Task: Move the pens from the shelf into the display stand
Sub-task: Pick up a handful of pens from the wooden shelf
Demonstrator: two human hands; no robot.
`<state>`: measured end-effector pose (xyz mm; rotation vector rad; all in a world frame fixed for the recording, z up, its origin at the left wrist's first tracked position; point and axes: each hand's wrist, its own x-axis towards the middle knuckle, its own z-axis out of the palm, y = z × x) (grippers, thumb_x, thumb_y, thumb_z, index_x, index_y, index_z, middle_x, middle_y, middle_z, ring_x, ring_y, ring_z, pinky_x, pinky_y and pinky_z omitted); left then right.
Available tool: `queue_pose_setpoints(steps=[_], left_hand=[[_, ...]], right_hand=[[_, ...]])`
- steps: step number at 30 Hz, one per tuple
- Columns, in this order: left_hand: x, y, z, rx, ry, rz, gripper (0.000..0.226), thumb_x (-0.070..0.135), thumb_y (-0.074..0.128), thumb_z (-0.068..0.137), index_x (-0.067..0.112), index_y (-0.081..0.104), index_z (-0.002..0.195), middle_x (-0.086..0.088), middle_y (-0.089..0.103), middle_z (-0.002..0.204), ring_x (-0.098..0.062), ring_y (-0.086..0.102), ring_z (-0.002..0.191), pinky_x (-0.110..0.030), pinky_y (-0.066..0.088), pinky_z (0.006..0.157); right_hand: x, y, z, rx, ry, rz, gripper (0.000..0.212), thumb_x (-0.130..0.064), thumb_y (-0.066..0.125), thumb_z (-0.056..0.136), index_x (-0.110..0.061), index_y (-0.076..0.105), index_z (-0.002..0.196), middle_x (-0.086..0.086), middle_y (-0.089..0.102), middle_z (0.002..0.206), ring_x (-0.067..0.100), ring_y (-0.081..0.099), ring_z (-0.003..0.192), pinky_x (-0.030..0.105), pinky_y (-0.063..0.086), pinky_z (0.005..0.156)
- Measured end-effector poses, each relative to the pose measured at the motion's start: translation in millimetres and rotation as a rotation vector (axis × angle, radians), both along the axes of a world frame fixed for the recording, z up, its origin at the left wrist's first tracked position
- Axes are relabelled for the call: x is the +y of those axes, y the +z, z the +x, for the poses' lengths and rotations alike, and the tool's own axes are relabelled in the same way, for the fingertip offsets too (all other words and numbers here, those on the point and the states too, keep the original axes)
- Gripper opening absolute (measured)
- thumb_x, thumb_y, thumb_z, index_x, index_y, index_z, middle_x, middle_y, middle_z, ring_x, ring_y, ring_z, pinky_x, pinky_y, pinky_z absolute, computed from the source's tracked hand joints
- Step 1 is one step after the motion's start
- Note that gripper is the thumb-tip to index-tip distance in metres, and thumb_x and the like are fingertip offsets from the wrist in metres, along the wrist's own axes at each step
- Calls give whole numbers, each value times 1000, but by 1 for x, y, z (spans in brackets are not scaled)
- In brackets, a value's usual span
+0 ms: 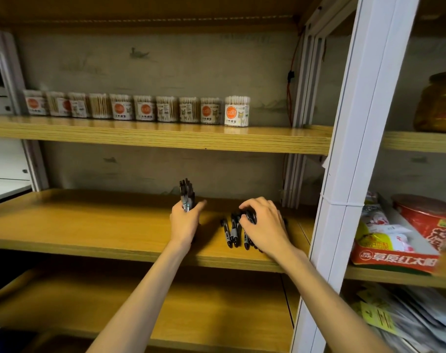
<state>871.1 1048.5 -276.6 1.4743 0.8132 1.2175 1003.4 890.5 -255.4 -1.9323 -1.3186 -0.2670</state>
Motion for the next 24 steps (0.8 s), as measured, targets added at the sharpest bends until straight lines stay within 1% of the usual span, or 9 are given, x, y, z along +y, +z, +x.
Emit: queue_pose_setpoints(steps=[3, 6, 7, 10, 13, 17, 20, 22, 24], left_hand=[[-3, 0, -4, 80, -76, -23, 30, 25, 75, 88, 18, 54, 67, 5, 50, 52, -17, 44, 53, -32, 34, 56], [-9, 5, -8, 158, -122, 14, 30, 24, 71, 92, 15, 55, 69, 1, 55, 55, -18, 52, 52, -31, 39, 55], [-11, 6, -10, 176, -119, 38, 31, 24, 70, 93, 16, 53, 69, -1, 55, 56, -17, 52, 51, -31, 40, 55], [-19, 5, -21, 225, -85, 105, 32, 27, 71, 91, 18, 51, 67, 4, 51, 54, -11, 44, 49, -33, 35, 51], [-31, 10, -39, 301, -23, 167, 26, 26, 76, 86, 18, 58, 68, 7, 55, 54, -4, 45, 42, -26, 35, 44], [-55, 20, -66, 407, 84, 199, 19, 31, 77, 86, 22, 62, 79, -1, 66, 67, -12, 58, 50, -25, 45, 45], [-77, 22, -87, 465, 99, 158, 25, 38, 77, 86, 16, 64, 88, -2, 64, 70, -16, 57, 56, -29, 44, 52], [-98, 20, -102, 484, 138, 146, 28, 40, 77, 86, 16, 62, 83, 1, 59, 67, -13, 51, 56, -24, 38, 48], [-124, 18, -118, 501, 211, 153, 32, 42, 76, 86, 21, 56, 73, 5, 53, 61, -11, 47, 53, -19, 32, 43]], right_hand=[[-5, -4, -4, 19, 2, 3, 19, -28, 61, 97, -33, 63, 115, -13, 56, 121, 7, 44, 121, 27, 31, 97], [-10, -2, -12, 34, 14, -12, 20, -27, 61, 97, -32, 63, 116, -13, 55, 122, 8, 43, 122, 27, 29, 98], [-12, -1, -15, 37, 17, -13, 20, -27, 61, 97, -32, 62, 116, -13, 55, 122, 7, 43, 122, 27, 29, 99], [-19, 5, -23, 21, 32, -1, 21, -26, 60, 97, -32, 62, 117, -14, 55, 120, 6, 44, 121, 27, 32, 101], [-25, 9, -35, -16, 69, 34, 18, -26, 61, 97, -30, 63, 115, -14, 57, 116, 7, 47, 117, 30, 38, 102], [-31, 13, -51, -12, 159, 53, 18, -25, 61, 97, -28, 64, 114, -14, 58, 114, 8, 50, 114, 32, 42, 101], [-38, 12, -58, -18, 244, 54, 18, -25, 60, 97, -29, 64, 114, -13, 58, 114, 9, 52, 113, 31, 43, 97], [-45, 9, -62, -47, 309, 40, 19, -26, 59, 97, -29, 63, 115, -12, 59, 115, 10, 52, 113, 30, 43, 95], [-54, 5, -66, -83, 385, 6, 20, -27, 59, 97, -29, 62, 117, -11, 59, 117, 11, 53, 114, 34, 44, 99]])
